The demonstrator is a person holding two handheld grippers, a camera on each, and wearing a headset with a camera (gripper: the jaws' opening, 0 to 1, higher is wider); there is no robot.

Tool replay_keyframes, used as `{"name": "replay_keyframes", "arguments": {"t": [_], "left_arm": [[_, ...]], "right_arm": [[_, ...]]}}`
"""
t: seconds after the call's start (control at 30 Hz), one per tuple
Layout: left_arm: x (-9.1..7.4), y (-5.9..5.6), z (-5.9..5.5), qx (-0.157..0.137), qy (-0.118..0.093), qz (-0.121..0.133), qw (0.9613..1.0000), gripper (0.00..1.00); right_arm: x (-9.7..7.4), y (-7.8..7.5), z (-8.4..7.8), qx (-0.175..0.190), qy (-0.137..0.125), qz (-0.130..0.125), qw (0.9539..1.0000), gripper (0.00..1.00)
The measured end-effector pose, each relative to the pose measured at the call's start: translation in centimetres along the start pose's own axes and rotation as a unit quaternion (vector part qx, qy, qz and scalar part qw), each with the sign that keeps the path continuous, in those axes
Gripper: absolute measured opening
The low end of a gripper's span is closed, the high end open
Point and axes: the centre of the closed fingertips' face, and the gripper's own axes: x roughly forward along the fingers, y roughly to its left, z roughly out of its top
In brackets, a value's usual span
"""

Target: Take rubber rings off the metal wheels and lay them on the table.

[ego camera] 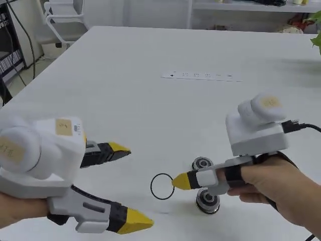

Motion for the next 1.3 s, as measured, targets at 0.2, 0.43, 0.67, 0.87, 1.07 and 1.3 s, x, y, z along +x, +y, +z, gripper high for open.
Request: {"name": "replay_keyframes", "arguments": {"t": [0.2,0.43,0.67,0.87,1.07,1.3], "left_arm": [[0.2,-0.3,-0.9,-0.006,0.018,-0.010,0.9998,0.85],[0.3,-0.5,-1.6,-0.002,0.032,-0.016,0.9993,0.85],[0.3,-0.5,-1.9,-0.001,0.037,-0.016,0.9992,0.85],[0.2,-0.3,-2.0,-0.002,0.040,-0.014,0.9991,0.86],[0.2,-0.4,-2.2,0.002,0.045,-0.015,0.9989,0.85],[0.2,-0.4,-2.2,0.006,0.046,-0.015,0.9988,0.85]], "right_arm": [[0.6,-1.0,-1.4,-0.016,0.027,-0.023,0.9992,0.00],[0.8,-1.7,-1.5,-0.025,0.033,-0.035,0.9985,0.00],[0.8,-2.0,-1.6,-0.037,0.040,-0.045,0.9975,0.07],[0.4,-2.3,-1.3,-0.039,0.035,-0.052,0.9973,0.10],[-0.2,-2.4,-0.9,-0.032,0.024,-0.056,0.9976,0.11],[0.4,-1.4,-1.8,-0.034,0.045,-0.038,0.9977,0.10]]}}
